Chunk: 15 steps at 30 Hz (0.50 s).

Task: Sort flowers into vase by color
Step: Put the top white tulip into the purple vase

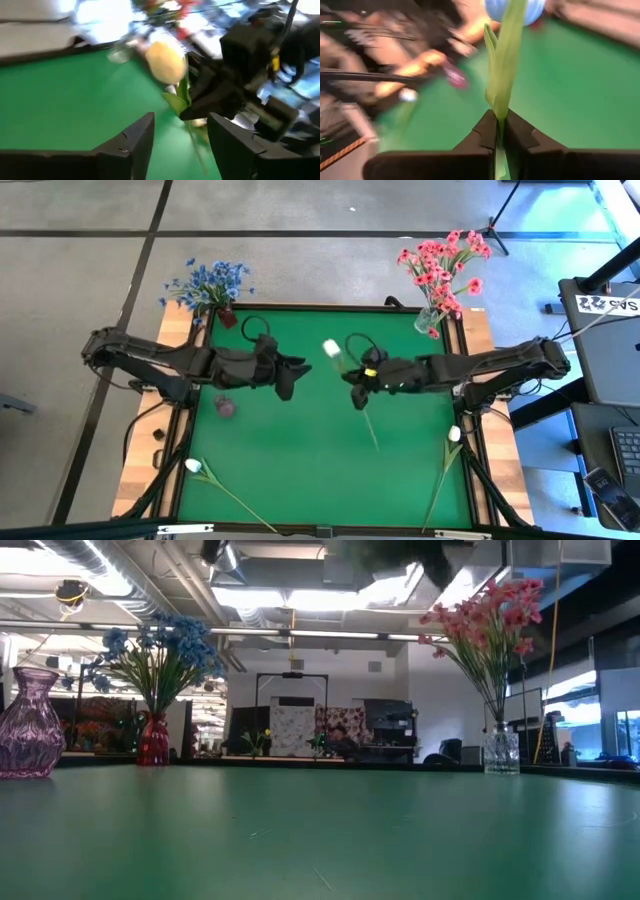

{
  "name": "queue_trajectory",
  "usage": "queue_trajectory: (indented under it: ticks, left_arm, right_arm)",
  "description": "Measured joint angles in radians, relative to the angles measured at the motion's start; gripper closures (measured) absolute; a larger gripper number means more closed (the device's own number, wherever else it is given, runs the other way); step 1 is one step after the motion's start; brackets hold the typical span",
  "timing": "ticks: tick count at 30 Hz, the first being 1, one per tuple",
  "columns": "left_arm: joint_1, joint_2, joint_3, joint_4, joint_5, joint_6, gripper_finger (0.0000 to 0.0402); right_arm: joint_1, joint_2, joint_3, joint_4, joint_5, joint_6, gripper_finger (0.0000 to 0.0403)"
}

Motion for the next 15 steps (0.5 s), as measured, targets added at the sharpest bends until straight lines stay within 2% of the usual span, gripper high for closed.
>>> queue_trajectory:
  ticks: [3, 7, 12, 15]
  left_arm:
    - [-0.019, -0.002, 0.0, 0.147, 0.085, 0.179, 0.0211]
    - [-0.051, -0.002, 0.0, 0.35, 0.089, 0.329, 0.0206]
    - [-0.068, 0.021, 0.0, 0.537, 0.083, 0.504, 0.0206]
    - [-0.066, 0.048, 0.0, 0.604, 0.085, 0.548, 0.0206]
  right_arm:
    - [0.0, -0.001, 0.14, 0.035, -0.082, -0.161, 0.0386]
    - [0.0, -0.002, 0.269, 0.038, -0.161, -0.294, 0.0396]
    - [0.0, -0.002, 0.31, 0.088, -0.237, -0.353, 0.0391]
    - [0.0, 0.013, 0.305, 0.151, -0.29, -0.356, 0.0396]
